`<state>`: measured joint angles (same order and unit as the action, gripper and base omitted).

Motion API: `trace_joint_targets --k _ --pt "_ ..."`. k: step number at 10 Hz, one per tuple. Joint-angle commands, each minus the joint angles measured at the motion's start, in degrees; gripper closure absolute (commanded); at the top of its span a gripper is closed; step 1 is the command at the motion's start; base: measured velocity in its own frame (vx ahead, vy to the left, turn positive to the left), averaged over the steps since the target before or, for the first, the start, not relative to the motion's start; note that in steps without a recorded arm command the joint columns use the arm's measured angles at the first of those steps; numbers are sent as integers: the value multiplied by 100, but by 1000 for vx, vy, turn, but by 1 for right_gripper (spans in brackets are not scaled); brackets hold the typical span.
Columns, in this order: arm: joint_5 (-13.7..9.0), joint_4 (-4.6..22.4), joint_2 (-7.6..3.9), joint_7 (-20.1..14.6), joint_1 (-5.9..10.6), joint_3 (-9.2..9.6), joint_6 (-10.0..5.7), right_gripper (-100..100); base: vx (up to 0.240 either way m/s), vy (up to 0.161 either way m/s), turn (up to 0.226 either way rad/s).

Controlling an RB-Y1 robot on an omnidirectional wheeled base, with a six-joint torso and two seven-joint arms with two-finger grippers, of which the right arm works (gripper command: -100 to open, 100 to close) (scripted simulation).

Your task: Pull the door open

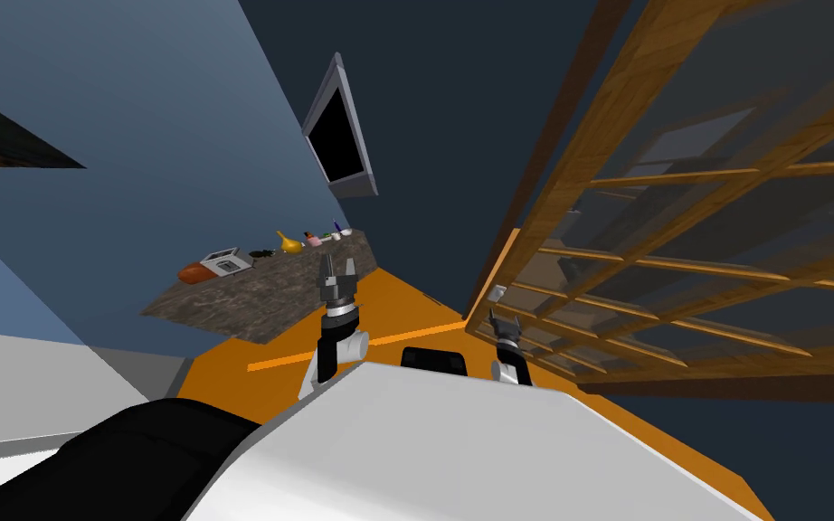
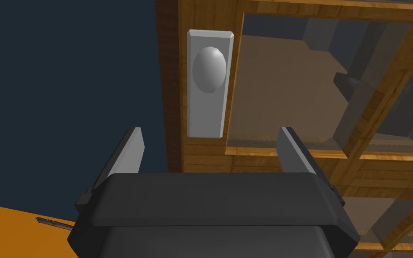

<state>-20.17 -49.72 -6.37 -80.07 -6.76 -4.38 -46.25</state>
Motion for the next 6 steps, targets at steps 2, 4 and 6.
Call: trace_joint_targets --k 2,4,6 --pt "-47 -7 2 -121 4 24 5 -100 -46 -6 13" --pt "-90 73 -140 -292 -31 -19 -47 -100 132 -5 70" --pt "-126 149 -274 -428 -64 -62 -97 -100 165 2 70"
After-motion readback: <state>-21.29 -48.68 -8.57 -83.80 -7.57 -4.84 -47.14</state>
